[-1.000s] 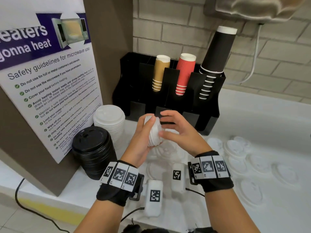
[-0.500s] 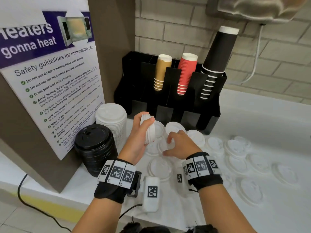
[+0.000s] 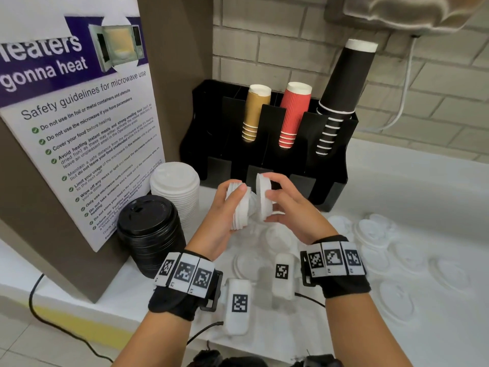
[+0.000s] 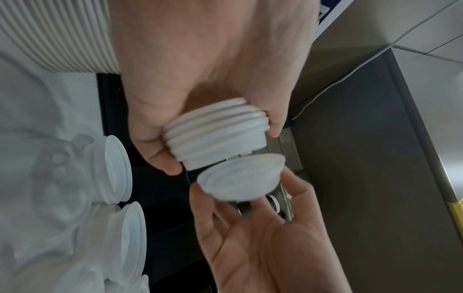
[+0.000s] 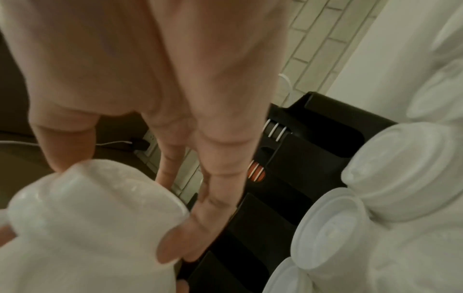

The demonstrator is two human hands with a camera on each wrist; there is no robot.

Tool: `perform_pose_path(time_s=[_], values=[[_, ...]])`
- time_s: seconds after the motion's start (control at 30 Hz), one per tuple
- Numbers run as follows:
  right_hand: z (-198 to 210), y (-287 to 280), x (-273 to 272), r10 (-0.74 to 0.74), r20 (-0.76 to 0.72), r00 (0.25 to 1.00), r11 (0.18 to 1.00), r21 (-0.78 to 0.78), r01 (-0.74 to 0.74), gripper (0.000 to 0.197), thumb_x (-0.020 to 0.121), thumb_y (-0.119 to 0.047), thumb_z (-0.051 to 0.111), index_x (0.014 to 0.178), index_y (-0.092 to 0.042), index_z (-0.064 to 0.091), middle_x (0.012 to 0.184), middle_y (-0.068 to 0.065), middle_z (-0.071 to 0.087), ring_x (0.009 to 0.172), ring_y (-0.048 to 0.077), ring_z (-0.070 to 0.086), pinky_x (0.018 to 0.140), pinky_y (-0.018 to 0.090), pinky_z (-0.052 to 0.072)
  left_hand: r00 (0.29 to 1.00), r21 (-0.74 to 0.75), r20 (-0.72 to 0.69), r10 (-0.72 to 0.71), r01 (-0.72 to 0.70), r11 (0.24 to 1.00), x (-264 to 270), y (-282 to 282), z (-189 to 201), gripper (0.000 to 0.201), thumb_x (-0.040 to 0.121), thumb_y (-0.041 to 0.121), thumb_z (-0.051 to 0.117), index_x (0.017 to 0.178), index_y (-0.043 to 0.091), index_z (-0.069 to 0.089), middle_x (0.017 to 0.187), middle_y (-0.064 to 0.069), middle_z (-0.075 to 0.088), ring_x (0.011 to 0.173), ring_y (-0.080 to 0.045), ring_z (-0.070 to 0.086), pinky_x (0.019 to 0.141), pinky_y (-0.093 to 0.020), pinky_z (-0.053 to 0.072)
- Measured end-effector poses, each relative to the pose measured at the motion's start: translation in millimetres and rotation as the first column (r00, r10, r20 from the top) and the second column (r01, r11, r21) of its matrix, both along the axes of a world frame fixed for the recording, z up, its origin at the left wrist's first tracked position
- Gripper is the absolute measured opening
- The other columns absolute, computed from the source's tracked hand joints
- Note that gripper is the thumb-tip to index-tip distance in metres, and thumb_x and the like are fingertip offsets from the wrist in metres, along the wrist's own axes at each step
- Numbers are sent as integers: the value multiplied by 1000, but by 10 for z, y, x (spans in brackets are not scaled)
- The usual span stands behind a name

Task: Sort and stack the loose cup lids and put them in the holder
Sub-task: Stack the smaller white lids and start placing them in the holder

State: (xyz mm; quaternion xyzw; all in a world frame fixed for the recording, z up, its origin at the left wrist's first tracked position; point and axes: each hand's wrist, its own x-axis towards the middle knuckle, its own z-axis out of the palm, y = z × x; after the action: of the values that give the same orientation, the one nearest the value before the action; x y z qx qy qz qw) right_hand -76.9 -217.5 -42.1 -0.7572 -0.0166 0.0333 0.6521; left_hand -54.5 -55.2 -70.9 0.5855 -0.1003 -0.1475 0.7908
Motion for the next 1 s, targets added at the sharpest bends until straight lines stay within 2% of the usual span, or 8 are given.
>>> perform_pose_path(time_s=[0.07,0.2,0.43,0.67,0.77,0.87,0.93,1.0], values=[[29,66,-8,12,66,998,1000,-17,-10,32,92,-20,57,122,-34,53,108,12,62,98,22,65,84,34,57,1000,-4,10,3,-3,1000,-14,-12,14,48,80,57,52,122,34,49,120,1,62,102,-11,64,78,-32,53],[47,99,-30,42,177,983,991,-130,-19,43,83,-13,69,119,-33,54,113,-2,61,100,15,64,85,30,55,999,-22,0,33,-33,999,-4,4,26,46,85,57,53,123,32,50,126,-4,59,112,-21,61,88,-42,52],[20,138,-26,124,229,965,983,-163,-87,52,76,-5,74,118,-28,55,112,-19,58,108,7,58,84,26,55,999,-60,-21,27,-29,998,4,25,-1,43,84,58,57,120,35,52,121,-1,62,105,-16,65,77,-33,56],[0,147,-1,143,253,957,981,-163,-104,52,74,-6,77,117,-26,55,111,-19,57,105,1,58,81,24,55,999,-75,-42,21,-24,997,16,27,-25,38,81,57,56,114,38,55,118,0,64,103,-17,67,74,-32,56],[8,131,52,197,264,944,972,-177,-153,47,77,-9,76,118,-25,57,115,-12,59,109,4,58,88,26,54,998,-84,-52,42,-46,995,31,32,-24,43,81,53,63,118,33,53,116,0,66,104,-18,67,77,-35,58],[20,73,258,78,219,973,975,-222,-28,27,90,-19,64,116,-24,62,112,-9,63,106,5,60,89,19,49,983,-132,-50,179,-184,974,63,69,8,32,85,44,64,112,30,53,104,4,63,92,-12,64,64,-27,55],[36,25,457,-27,183,983,908,-406,100,19,94,-21,56,111,-20,66,108,-8,63,107,9,60,83,12,45,961,-145,-54,270,-275,950,99,104,26,18,92,35,59,109,31,53,105,3,58,91,-12,60,61,-26,53],[15,75,623,103,46,994,718,-695,-42,23,96,-25,52,115,-22,65,119,-2,60,118,19,53,95,23,42,950,-145,-55,309,-313,938,124,116,36,12,95,32,56,106,35,53,108,2,56,95,-14,58,66,-30,53]])
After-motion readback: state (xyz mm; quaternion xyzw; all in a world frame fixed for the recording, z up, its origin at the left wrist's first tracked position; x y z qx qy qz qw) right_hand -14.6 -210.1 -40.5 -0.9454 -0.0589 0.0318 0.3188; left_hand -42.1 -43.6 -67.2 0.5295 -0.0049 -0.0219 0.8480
